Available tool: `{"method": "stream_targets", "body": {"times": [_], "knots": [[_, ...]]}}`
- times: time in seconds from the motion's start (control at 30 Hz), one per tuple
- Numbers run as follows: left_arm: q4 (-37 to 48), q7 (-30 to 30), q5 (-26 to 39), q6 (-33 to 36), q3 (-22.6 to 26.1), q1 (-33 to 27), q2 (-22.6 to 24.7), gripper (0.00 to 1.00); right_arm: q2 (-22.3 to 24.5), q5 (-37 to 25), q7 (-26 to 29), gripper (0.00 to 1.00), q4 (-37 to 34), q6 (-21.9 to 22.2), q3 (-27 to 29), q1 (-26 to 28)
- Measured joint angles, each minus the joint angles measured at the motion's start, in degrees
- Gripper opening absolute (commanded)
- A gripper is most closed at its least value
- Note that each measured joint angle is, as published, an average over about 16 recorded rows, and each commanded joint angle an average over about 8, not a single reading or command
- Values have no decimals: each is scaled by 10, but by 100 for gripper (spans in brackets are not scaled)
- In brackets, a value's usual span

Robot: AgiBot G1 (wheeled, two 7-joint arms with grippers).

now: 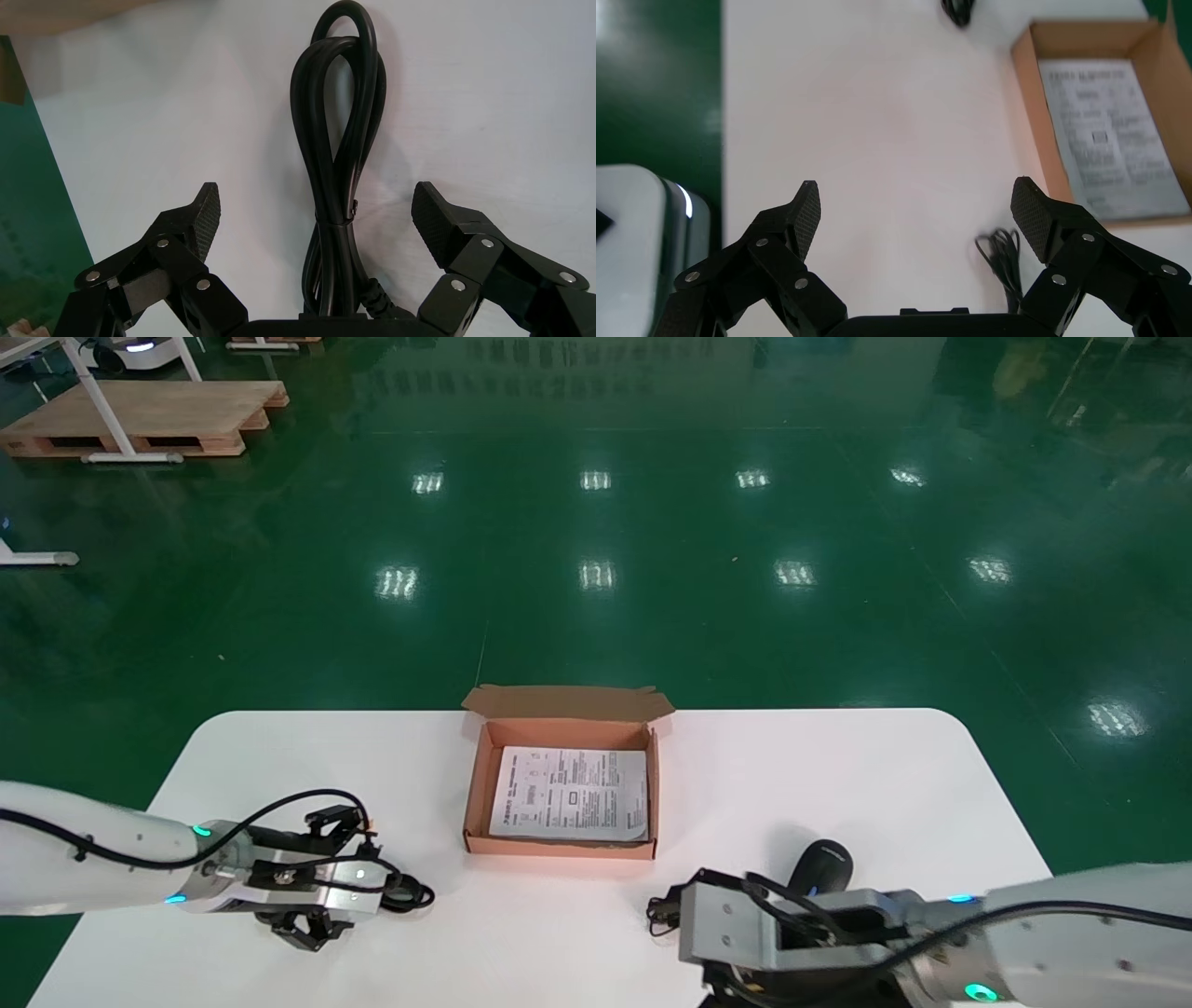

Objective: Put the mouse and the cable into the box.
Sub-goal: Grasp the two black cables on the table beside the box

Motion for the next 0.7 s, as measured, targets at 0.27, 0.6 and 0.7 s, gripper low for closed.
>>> {"method": "stream_targets", "body": {"times": [0.27, 0.6, 0.7], "knots": [[-1, -2, 1, 0, 0, 0, 0, 100, -74, -125, -1, 100, -86, 63, -48, 20], [-2, -2, 1, 0, 0, 0, 0, 100, -132, -195, -32, 100, -197, 109, -76, 46], [-2, -2, 1, 0, 0, 0, 0, 100, -139, -200, -39, 100, -218, 114, -78, 51]]}}
